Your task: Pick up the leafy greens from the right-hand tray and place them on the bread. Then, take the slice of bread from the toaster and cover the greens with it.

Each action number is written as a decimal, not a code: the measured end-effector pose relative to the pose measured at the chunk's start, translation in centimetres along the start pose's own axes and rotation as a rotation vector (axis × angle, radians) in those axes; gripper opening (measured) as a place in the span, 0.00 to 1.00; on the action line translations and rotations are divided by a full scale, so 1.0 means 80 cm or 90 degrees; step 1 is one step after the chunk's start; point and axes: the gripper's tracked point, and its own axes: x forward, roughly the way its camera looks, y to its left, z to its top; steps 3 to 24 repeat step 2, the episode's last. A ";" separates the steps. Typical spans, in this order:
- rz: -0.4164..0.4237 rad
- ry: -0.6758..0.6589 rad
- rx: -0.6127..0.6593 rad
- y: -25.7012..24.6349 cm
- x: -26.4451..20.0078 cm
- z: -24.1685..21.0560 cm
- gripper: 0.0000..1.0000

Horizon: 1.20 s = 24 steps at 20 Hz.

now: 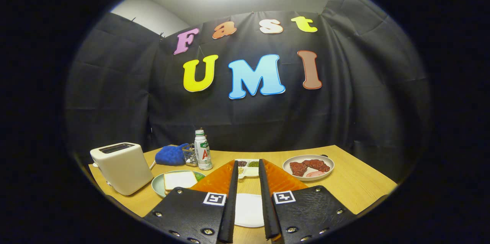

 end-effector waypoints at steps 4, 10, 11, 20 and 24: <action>0.000 -0.009 0.025 -0.039 -0.014 0.010 0.31; 0.000 -0.009 0.025 -0.039 -0.014 0.010 0.31; 0.000 -0.009 0.025 -0.039 -0.014 0.010 0.31; 0.000 -0.009 0.025 -0.039 -0.014 0.010 0.31; 0.000 -0.009 0.025 -0.039 -0.014 0.010 0.31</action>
